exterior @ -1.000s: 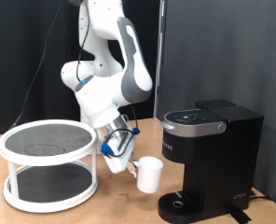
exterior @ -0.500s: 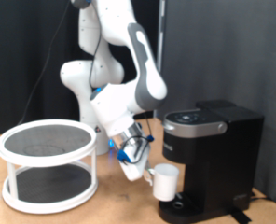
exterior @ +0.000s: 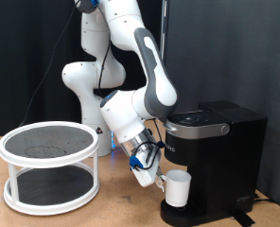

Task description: Make a cup of coffee with the keurig machine

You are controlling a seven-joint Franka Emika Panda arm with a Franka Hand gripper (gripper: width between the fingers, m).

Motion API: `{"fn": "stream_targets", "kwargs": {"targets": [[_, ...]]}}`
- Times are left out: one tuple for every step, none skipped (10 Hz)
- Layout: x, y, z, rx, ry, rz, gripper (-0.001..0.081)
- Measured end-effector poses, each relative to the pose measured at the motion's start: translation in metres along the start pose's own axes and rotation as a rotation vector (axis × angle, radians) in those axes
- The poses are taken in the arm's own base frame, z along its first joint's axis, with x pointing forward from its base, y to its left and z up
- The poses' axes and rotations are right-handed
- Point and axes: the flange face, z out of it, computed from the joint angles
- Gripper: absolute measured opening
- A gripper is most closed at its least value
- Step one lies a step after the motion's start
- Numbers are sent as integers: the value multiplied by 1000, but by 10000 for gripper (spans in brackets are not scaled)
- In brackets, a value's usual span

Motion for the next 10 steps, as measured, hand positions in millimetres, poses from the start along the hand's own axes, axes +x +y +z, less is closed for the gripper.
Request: {"fn": "stream_targets", "kwargs": {"targets": [[0,0,0,-1,-4,2,7],[0,1,1,-3,-9,1,7],[1,3,2,-6,-15,1,83],[2,3,2,-7,-19,-1,83],[2,4,2,-8,-20,-1,267],[3,4,2,-8,-20,-1,402],[3,2,1,6,-20,1,402],[4,0,-1,18,-14,1,617],[9,-4,-5,27,13,-5,617],[18,-9,-9,20,48,-15,699]]}}
